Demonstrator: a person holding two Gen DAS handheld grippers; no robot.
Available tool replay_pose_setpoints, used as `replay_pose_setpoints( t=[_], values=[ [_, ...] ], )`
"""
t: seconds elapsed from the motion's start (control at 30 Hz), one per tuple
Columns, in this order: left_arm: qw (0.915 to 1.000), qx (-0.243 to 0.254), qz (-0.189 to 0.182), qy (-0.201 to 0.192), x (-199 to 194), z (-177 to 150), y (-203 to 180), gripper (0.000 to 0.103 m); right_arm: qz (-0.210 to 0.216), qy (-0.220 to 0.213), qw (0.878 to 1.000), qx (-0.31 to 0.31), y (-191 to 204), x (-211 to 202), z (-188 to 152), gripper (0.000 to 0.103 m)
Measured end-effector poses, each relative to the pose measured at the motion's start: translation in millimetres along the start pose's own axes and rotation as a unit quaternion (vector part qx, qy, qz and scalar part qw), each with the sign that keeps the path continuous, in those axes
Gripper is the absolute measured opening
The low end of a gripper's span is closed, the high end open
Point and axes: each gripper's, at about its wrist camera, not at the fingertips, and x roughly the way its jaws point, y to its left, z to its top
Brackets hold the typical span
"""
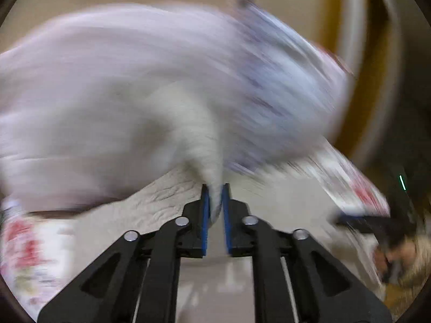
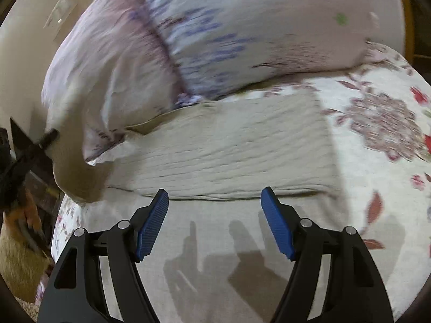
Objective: Fold small clothes
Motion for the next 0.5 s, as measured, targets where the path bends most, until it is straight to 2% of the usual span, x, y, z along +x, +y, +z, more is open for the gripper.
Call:
replay_pose_setpoints(
  t=[0.07, 0.13, 0.17, 0.2, 0.27, 0.33, 0.37, 0.43, 0.47, 0.5],
  values=[
    [0.9978, 0.039, -0.004, 0.053, 25, -19, -41, 0.023, -0.010, 0.005, 1.000, 0.015, -18, -7, -4, 0.073],
    [0.9969, 0.035, 0.021, 0.067, 22, -42, -44, 0.044, -0.014, 0.007, 0.999, 0.029, -36, -19, -11, 0.073],
    [0.9962, 0.000, 0.054, 0.069, 7, -59, -30, 0.063, -0.018, 0.009, 0.999, 0.033, -45, -27, -15, 0.073],
    [0.9951, -0.023, 0.068, 0.068, -3, -70, -20, 0.073, -0.022, 0.014, 0.999, 0.041, -56, -37, -23, 0.073],
    [0.9870, -0.095, 0.100, 0.082, -35, -100, 15, 0.076, -0.022, 0.027, 0.998, 0.059, -74, -50, -35, 0.073],
    [0.9740, -0.155, 0.124, 0.108, -59, -131, 43, 0.078, -0.006, 0.054, 0.994, 0.090, -93, -60, -54, 0.072],
    [0.9645, -0.195, 0.126, 0.126, -71, -151, 58, 0.078, 0.006, 0.068, 0.992, 0.103, -98, -63, -63, 0.069],
    [0.9513, -0.246, 0.114, 0.147, -84, -182, 69, 0.078, 0.040, 0.103, 0.986, 0.124, -105, -66, -85, 0.057],
    [0.9442, -0.273, 0.095, 0.157, -88, -196, 71, 0.076, 0.055, 0.117, 0.983, 0.131, -106, -67, -95, 0.054],
    [0.9413, -0.286, 0.081, 0.159, -87, -202, 69, 0.075, 0.071, 0.120, 0.981, 0.133, -106, -71, -103, 0.052]
  ],
)
